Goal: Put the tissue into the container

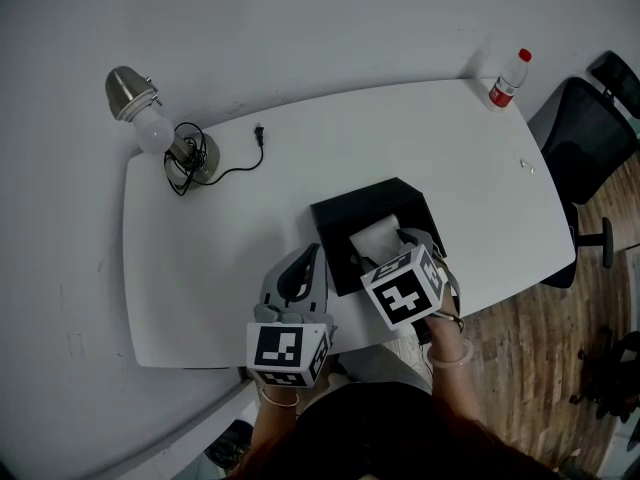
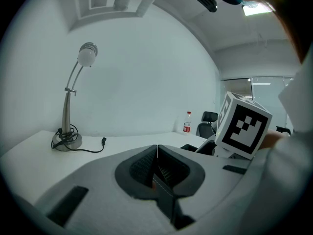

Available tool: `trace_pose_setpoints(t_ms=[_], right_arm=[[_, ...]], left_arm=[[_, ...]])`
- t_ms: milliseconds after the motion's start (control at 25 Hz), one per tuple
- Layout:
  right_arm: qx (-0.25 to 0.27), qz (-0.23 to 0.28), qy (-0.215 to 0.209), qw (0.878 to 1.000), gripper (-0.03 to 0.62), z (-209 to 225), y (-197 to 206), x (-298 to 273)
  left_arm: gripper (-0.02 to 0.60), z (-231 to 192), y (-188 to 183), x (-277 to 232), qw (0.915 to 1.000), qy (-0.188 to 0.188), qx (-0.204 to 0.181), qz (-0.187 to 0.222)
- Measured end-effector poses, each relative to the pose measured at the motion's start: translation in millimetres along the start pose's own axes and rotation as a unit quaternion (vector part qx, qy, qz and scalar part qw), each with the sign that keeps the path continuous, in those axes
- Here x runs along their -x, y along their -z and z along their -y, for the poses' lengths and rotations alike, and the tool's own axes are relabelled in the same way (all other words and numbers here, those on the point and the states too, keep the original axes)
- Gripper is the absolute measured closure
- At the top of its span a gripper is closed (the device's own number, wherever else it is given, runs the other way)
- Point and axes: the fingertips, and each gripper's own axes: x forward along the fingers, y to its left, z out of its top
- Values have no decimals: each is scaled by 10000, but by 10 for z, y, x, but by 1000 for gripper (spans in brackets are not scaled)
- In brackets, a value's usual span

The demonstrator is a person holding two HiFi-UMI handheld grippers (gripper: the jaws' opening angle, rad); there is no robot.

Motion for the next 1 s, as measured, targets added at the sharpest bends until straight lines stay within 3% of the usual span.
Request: trace_pose_setpoints(t_ms=[400, 480, 560, 1000], right_arm=[[-117, 740, 154, 9971, 278, 55, -147, 218], [-115, 934, 262, 9952, 310, 63, -179, 289], [-93, 1101, 434, 9929, 384, 90, -190, 351], [-110, 1632, 624, 9845, 401, -29, -158, 683]], left_arm=[[554, -22, -68, 90, 9999, -123, -40, 29], [554, -20, -93, 128, 9998, -154, -84, 41], [554, -23, -108, 172, 9997, -202, -91, 56], [554, 115, -222, 506, 9991, -237, -240, 241]])
